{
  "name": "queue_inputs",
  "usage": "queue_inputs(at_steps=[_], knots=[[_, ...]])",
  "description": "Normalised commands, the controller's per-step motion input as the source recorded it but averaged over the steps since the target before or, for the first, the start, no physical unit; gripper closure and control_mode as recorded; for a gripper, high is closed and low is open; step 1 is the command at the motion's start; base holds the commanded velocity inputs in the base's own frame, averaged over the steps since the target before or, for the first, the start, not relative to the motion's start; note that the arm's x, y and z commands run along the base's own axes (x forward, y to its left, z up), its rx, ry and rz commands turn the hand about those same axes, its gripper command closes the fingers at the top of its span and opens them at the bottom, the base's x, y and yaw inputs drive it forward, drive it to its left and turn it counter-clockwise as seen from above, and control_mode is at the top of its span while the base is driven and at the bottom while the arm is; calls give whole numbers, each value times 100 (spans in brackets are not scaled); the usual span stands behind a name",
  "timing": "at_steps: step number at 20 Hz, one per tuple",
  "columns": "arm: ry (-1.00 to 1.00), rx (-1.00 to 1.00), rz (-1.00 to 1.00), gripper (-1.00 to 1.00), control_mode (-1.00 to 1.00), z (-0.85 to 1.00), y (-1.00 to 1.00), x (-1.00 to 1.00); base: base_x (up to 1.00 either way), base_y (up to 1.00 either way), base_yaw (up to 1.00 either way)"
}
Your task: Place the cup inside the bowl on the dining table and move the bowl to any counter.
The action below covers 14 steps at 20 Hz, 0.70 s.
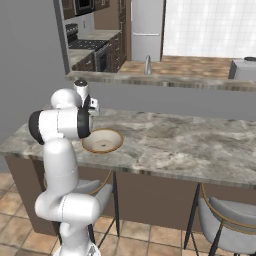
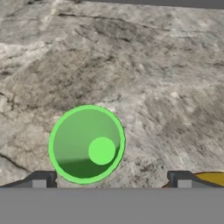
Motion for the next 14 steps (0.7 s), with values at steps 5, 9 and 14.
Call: queue_inputs(at_steps=[5,9,14], knots=[[0,0,-4,-100,-100,-11,2,0,0,0,0],[0,0,-4,-100,-100,-13,0,4,0,0,0],[0,0,-3,-100,-100,-10,0,6,0,0,0]])
